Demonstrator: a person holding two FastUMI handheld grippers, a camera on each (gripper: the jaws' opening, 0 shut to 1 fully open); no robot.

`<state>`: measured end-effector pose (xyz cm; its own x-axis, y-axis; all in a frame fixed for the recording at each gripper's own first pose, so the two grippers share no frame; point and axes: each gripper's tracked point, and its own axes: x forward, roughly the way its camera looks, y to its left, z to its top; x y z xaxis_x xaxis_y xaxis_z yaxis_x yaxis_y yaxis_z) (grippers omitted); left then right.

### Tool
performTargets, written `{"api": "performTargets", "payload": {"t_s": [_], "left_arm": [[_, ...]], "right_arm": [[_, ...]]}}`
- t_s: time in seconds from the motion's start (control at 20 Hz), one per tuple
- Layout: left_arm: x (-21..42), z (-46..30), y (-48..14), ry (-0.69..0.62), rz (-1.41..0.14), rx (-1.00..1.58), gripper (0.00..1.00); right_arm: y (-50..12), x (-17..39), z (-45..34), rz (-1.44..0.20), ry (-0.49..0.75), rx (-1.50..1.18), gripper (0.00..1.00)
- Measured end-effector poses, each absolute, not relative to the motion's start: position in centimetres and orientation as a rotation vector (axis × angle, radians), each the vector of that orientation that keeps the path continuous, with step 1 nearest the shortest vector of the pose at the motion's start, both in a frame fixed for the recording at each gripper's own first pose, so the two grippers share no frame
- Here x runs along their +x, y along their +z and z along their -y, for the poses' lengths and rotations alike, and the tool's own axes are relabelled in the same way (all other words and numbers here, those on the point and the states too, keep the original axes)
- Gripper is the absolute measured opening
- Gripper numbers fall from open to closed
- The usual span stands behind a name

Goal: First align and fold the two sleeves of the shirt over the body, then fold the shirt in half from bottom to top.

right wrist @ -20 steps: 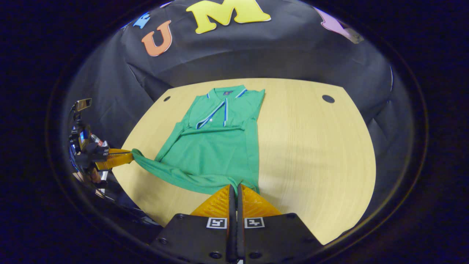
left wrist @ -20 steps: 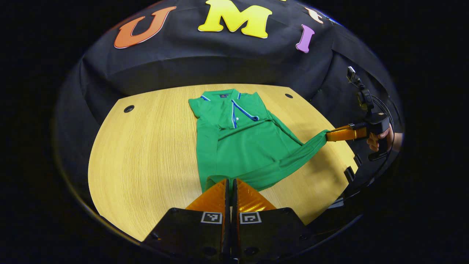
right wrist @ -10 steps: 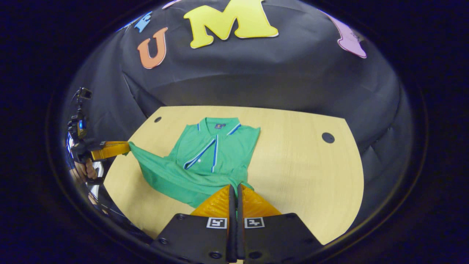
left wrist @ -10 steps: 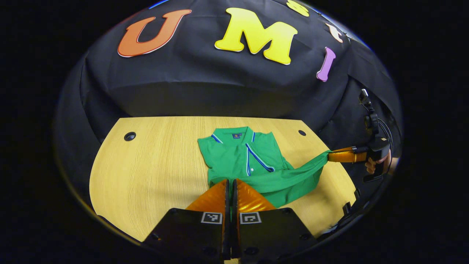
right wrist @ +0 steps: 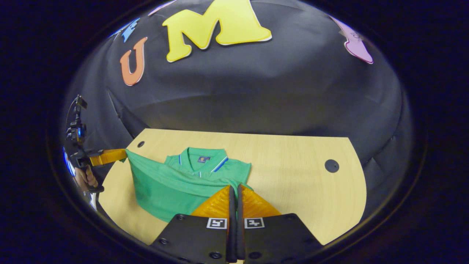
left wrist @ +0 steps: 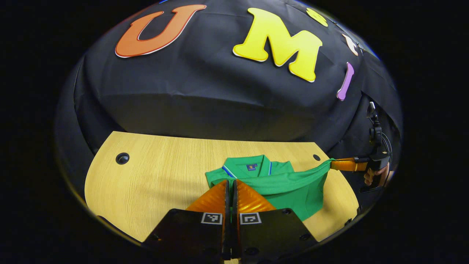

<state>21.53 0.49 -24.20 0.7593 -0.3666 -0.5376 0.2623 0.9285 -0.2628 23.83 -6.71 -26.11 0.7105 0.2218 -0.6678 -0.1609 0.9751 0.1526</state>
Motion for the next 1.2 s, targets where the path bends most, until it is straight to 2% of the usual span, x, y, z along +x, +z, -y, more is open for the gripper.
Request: {"api": "performTargets", "payload": {"t_s": [0.2, 0.4, 0.6, 0.8, 0.85, 0.9, 1.0, 1.05, 1.1, 1.15, 1.2], "left_arm": [[25.1, -0.6, -26.9, -0.331, -0.613, -0.144, 0.04], [27.7, -1.0, -30.2, -0.299, -0.603, -0.147, 0.04], [29.5, -1.5, -31.6, -0.273, -0.581, -0.153, 0.04], [31.0, -1.5, -33.6, -0.233, -0.574, -0.149, 0.04], [31.2, -1.8, -34.0, -0.201, -0.573, -0.14, 0.07], [31.4, -2.3, -34.3, -0.162, -0.572, -0.129, 0.11], [31.0, -2.2, -34.8, -0.152, -0.592, -0.119, 0.27], [30.8, -2.2, -35.0, -0.149, -0.605, -0.107, 0.6], [30.5, -2.4, -35.1, -0.136, -0.617, -0.097, 0.71], [30.5, -2.8, -34.9, -0.119, -0.619, -0.095, 0.87], [30.2, -3.2, -34.5, -0.097, -0.621, -0.097, 0.96]], "right_arm": [[-28.3, 28.1, 6.2, -0.699, 0.194, 0.069, 0.0], [-31.5, 31.5, 5.6, -0.678, 0.184, 0.031, 0.02], [-32.1, 33.7, 5.2, -0.619, 0.156, 0.013, 0.02], [-35.0, 34.2, 5.6, -0.659, 0.125, -0.001, 0.03], [-35.5, 34.4, 5.8, -0.67, 0.111, 0.01, 0.03], [-36.1, 34.5, 5.8, -0.679, 0.101, 0.025, 0.04], [-36.6, 34.1, 6.6, -0.697, 0.073, 0.025, 0.09], [-36.8, 34.0, 7.1, -0.699, 0.061, 0.019, 0.23], [-36.6, 33.9, 7.6, -0.7, 0.045, 0.019, 0.37], [-36.1, 34.0, 7.8, -0.692, 0.034, 0.036, 0.52], [-35.7, 34.0, 8.1, -0.688, 0.02, 0.048, 0.66]]}}
